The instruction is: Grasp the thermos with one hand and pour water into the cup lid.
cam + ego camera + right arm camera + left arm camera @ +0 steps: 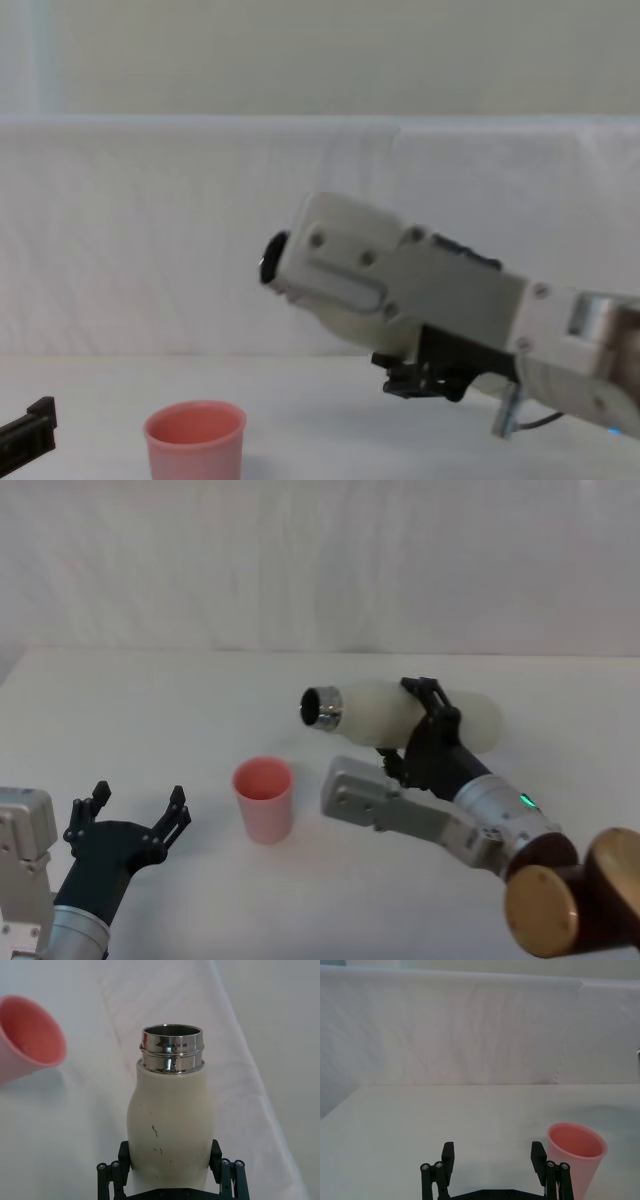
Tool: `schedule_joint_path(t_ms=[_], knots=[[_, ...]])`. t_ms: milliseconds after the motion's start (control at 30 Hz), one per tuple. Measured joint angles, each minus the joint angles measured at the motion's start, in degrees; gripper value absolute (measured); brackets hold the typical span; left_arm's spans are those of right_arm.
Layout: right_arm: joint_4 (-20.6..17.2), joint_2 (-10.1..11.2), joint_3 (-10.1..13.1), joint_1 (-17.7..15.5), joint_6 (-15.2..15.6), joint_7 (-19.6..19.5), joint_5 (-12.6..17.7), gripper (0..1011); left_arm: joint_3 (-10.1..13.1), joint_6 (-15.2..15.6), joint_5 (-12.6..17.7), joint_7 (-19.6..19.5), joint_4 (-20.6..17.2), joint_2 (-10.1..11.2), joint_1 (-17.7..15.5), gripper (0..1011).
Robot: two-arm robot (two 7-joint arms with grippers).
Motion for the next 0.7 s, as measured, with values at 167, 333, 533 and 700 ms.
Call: schedule_joint_path(t_ms=[167,333,533,700], knots=[[-2.7,0.2,3.1,-2.6,-1.3,0.0,5.1,953,0.0,0.0,0.0,0.0,0.0,0.0,0.0,1001],[-4.8,-0.1,6.8,-5.0,-2.6,1.0,12.1,953,0.0,0.0,0.0,0.0,0.0,0.0,0.0,1001],[-6.0,-0.7,10.3,-6.8,-3.6,2.8,20.4,953,0.0,0.0,0.0,0.0,0.0,0.0,0.0,1001],[-6.3,-1.8,13.1,-7.9,-4.3,5.1,28.8,953,0.0,0.0,0.0,0.0,0.0,0.0,0.0,1001]])
